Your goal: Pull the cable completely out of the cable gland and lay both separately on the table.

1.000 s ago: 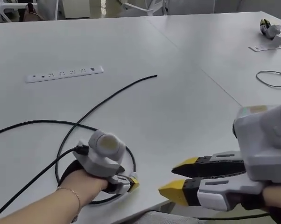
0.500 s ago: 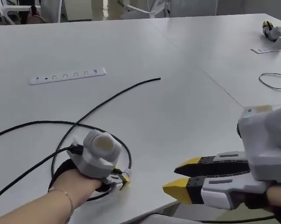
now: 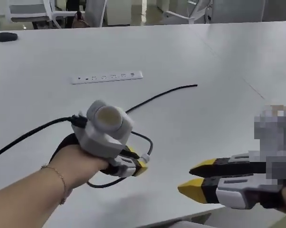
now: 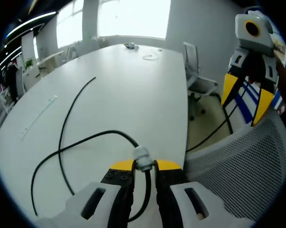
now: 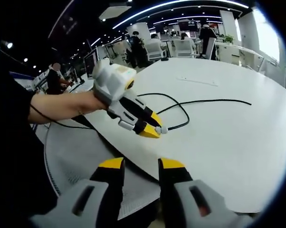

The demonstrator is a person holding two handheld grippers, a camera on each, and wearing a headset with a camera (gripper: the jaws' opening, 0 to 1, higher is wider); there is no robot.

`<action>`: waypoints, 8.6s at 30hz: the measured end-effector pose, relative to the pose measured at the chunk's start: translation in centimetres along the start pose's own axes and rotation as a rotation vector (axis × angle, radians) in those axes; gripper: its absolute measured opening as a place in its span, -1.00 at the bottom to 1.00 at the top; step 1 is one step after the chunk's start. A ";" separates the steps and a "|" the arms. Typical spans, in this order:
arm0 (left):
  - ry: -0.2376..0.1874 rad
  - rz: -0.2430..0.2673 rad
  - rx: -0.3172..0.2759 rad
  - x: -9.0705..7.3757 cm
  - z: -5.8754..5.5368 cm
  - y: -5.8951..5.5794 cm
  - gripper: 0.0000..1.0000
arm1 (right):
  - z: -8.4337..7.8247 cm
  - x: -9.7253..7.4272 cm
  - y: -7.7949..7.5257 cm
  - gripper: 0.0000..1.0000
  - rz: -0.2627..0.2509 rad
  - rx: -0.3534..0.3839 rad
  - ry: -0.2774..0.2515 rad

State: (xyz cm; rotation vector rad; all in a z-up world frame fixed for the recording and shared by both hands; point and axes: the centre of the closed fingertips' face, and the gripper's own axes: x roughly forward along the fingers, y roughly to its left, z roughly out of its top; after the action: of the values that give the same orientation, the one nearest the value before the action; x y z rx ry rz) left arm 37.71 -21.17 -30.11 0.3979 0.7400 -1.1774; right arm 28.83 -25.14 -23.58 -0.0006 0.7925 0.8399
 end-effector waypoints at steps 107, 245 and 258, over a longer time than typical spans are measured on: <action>-0.064 -0.172 0.353 -14.0 -5.6 -7.2 -0.67 | 2.6 9.6 12.7 -0.75 0.845 -0.486 0.399; -0.150 0.089 0.166 -15.2 -4.8 -4.9 -0.67 | 2.9 7.6 1.2 -0.93 0.047 -0.793 0.153; -0.148 0.106 0.160 -15.3 -4.8 -4.9 -0.67 | -0.2 7.5 -0.5 -0.86 0.015 -0.777 0.317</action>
State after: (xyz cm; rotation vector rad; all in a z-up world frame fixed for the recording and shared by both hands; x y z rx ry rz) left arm 28.75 -9.31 -22.28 0.4717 0.4923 -1.1557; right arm 32.09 -20.55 -28.60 -0.8332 0.7145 1.1345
